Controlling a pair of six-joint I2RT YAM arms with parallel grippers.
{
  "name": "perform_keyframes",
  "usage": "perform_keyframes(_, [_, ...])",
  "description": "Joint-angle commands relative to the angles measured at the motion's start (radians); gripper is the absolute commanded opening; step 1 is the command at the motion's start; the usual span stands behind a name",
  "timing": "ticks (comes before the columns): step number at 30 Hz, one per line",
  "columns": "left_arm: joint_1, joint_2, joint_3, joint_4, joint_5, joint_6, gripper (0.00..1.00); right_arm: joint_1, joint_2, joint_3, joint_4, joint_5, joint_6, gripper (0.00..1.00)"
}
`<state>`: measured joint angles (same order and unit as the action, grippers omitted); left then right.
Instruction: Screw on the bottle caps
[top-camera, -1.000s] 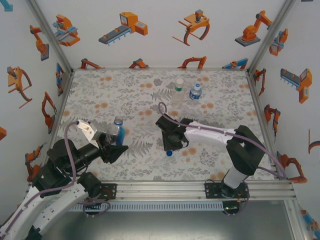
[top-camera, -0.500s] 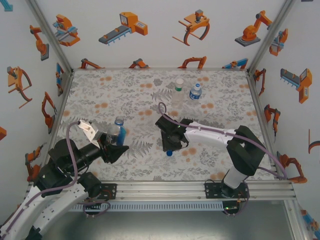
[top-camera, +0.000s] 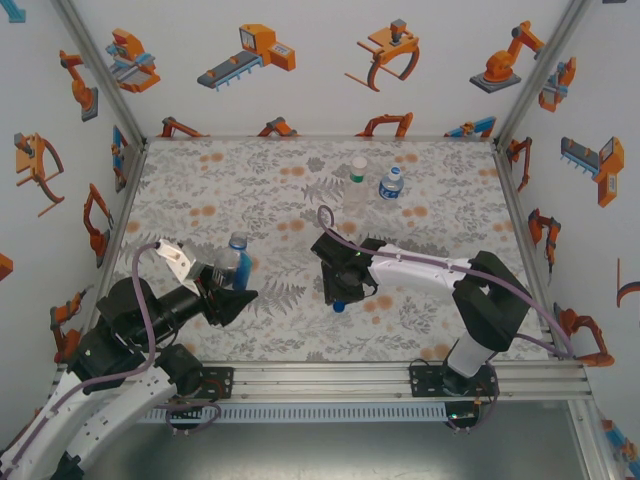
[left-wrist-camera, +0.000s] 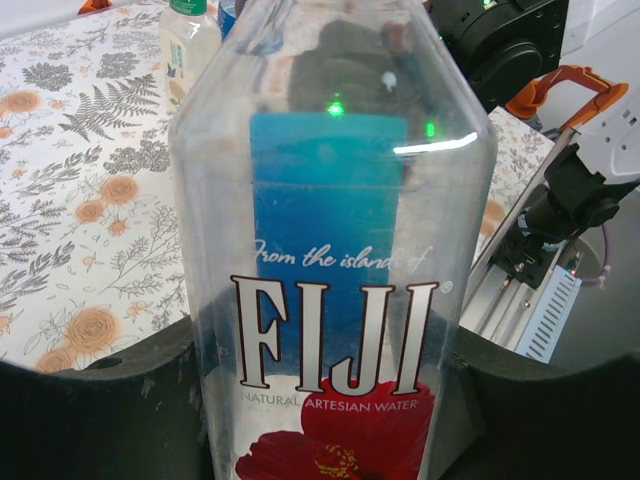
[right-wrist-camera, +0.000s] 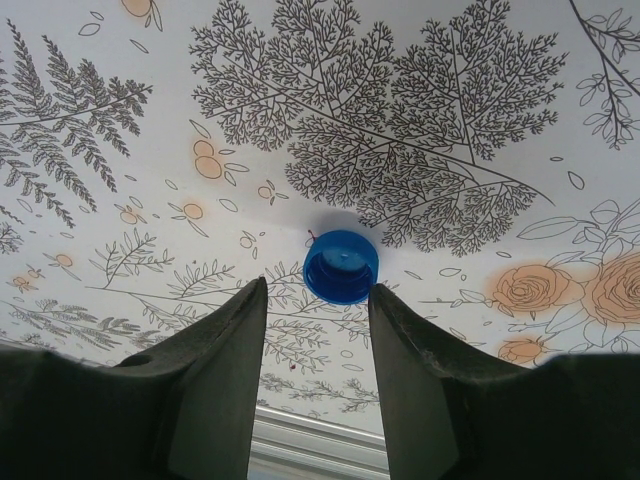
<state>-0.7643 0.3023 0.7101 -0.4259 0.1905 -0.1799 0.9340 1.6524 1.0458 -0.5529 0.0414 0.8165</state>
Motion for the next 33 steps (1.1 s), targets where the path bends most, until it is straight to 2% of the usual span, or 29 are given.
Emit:
perform_keyframes(1, [0.005,-0.001,-0.007,0.029,-0.009,-0.016,0.00,0.008,0.000,-0.016,0.001,-0.011,0.021,0.44])
perform_keyframes(33, [0.004,-0.005,-0.004,0.021,-0.022,-0.006,0.00,0.007,0.052,-0.028,0.009,-0.028,0.031,0.43])
